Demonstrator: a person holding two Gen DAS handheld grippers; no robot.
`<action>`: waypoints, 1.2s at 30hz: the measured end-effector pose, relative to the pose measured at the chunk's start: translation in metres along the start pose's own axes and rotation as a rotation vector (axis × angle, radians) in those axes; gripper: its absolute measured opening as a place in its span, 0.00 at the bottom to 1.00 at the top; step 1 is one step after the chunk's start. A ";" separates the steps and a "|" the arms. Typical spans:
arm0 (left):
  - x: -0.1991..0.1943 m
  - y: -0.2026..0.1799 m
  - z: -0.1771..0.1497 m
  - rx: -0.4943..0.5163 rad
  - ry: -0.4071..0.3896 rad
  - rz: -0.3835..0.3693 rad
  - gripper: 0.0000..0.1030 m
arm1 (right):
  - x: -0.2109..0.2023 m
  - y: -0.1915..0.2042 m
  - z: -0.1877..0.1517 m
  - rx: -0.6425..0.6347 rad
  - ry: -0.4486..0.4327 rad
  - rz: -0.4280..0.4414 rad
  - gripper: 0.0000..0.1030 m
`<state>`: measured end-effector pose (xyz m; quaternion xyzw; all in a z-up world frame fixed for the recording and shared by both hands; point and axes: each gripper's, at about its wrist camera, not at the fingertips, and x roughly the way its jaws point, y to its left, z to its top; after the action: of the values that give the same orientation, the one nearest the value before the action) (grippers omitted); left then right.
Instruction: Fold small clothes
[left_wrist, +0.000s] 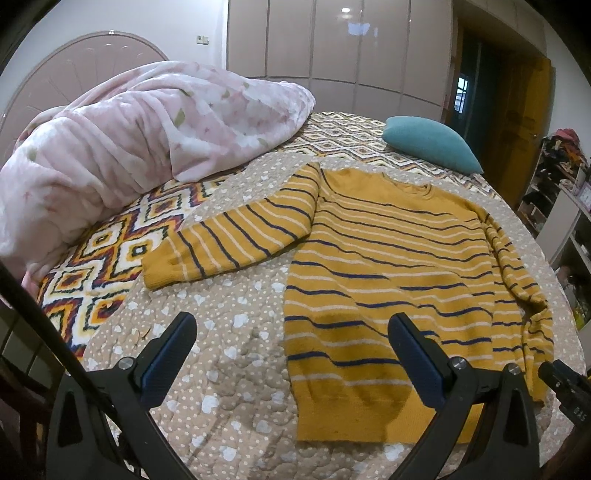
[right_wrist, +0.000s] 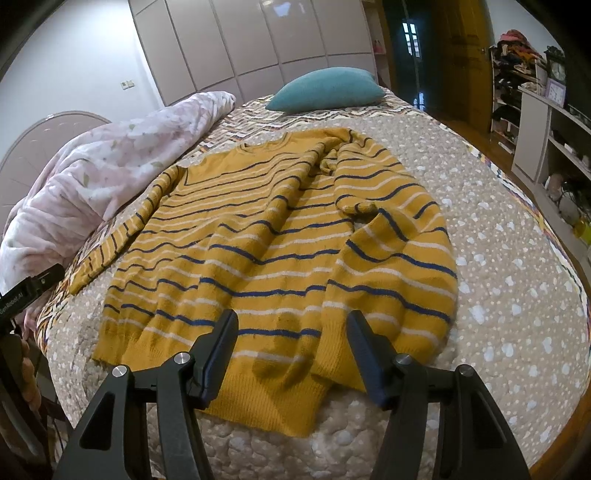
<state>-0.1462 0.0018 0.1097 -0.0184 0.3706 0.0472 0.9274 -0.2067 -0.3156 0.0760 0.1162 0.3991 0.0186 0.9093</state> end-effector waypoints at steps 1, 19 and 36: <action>0.001 0.001 0.000 -0.002 0.003 0.003 1.00 | 0.002 0.001 0.000 -0.001 0.002 -0.002 0.64; 0.066 0.134 0.031 -0.194 0.103 0.064 0.76 | 0.032 -0.005 0.007 0.022 0.036 -0.024 0.64; 0.173 0.195 0.048 -0.331 0.290 0.003 0.28 | 0.056 -0.002 0.012 -0.002 0.079 -0.068 0.64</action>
<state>-0.0083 0.2123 0.0255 -0.1766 0.4871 0.1056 0.8488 -0.1601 -0.3129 0.0424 0.1006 0.4385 -0.0074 0.8931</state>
